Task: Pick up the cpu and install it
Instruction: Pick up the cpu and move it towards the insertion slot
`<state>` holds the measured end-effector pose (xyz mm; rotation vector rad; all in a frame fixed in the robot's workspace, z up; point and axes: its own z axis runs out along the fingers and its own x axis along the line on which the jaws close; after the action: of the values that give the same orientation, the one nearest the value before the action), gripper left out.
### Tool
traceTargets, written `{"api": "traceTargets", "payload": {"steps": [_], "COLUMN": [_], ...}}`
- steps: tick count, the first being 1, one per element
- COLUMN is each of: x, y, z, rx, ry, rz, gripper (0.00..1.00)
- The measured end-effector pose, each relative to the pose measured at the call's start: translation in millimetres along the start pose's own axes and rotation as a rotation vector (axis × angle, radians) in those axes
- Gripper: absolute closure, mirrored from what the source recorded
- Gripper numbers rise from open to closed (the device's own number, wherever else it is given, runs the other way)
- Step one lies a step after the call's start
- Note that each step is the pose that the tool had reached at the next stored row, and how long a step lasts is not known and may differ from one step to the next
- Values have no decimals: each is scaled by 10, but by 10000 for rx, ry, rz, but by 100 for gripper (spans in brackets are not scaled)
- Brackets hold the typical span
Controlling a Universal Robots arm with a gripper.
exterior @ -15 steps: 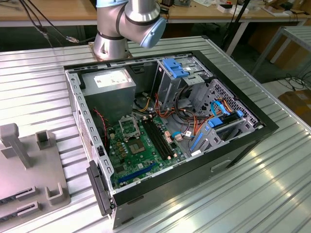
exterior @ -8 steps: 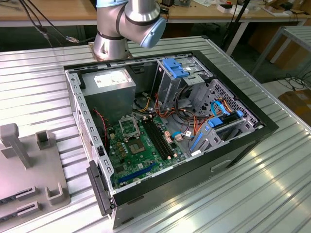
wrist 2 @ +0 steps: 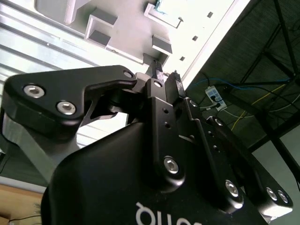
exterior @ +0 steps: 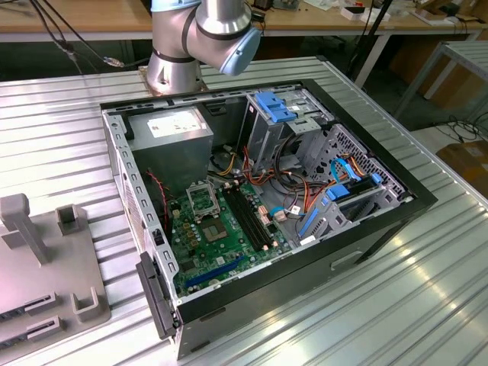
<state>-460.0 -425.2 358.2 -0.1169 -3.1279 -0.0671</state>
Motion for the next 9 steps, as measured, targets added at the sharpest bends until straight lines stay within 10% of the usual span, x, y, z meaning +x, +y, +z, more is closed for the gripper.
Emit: {"api": "traceTargets", "payload": {"steps": [9], "x": [5], "y": [0], "z": [0], "rx": [1], "ry": [0], "rz": [0], "gripper": [68]}}
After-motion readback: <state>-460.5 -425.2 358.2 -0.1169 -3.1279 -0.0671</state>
